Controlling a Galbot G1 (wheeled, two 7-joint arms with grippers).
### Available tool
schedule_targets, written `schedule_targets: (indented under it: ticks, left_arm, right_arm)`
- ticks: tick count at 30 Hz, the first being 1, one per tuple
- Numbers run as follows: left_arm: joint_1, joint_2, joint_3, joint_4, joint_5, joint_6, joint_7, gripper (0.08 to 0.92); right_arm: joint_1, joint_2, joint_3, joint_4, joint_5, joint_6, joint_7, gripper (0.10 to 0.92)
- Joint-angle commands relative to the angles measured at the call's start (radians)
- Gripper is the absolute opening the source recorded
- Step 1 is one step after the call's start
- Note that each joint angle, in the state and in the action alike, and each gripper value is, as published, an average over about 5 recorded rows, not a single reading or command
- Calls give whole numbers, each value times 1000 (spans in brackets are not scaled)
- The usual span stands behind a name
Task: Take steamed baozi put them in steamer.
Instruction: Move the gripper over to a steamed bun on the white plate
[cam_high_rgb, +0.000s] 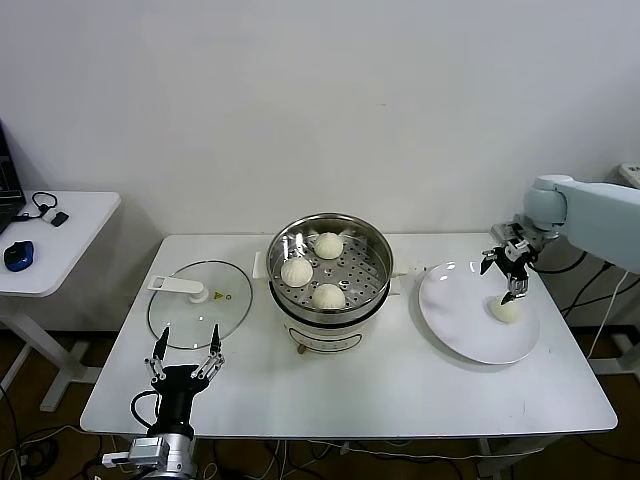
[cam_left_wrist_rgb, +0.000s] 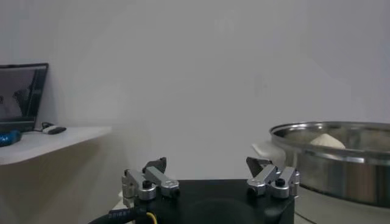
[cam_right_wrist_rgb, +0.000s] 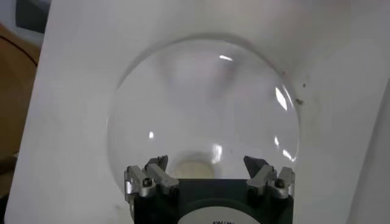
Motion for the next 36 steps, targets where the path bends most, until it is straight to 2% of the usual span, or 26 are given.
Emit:
schedule_targets:
  ticks: [1, 22, 36]
  left_arm:
    - [13, -6, 0, 6, 13, -6, -2, 823]
    - [3, -5, 6, 16, 24, 1, 3, 823]
    - [1, -2, 7, 18, 21, -1, 2, 823]
  right_arm:
    - [-217, -7, 220, -218, -137, 35, -13, 823]
    - [-346, 30, 353, -355, -202, 70, -20, 823]
    - [-364, 54, 392, -376, -212, 72, -1, 823]
